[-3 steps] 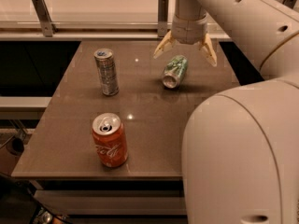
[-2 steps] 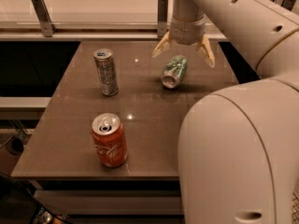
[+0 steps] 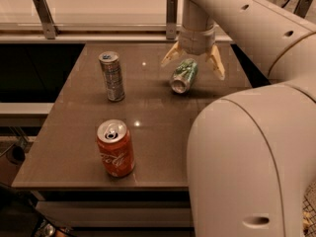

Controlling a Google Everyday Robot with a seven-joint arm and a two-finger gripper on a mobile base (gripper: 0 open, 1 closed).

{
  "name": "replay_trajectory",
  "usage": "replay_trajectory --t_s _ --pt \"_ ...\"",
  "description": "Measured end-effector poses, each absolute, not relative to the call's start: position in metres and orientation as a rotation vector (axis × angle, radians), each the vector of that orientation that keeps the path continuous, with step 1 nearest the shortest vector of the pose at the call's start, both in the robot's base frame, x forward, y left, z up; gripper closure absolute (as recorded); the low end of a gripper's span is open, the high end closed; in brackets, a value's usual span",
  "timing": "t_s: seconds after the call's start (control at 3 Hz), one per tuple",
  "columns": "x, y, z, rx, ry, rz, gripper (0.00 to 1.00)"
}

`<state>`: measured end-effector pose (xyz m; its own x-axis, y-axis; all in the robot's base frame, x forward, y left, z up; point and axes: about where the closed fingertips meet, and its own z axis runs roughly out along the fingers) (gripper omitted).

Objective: Place green can upright

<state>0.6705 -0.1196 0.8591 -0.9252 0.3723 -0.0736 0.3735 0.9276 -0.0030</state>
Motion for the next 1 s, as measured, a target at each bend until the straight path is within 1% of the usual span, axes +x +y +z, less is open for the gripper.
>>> replay_trajectory --t_s 1.0 --pt "0.696 -0.133 0.838 0.413 3.016 -0.043 0.00"
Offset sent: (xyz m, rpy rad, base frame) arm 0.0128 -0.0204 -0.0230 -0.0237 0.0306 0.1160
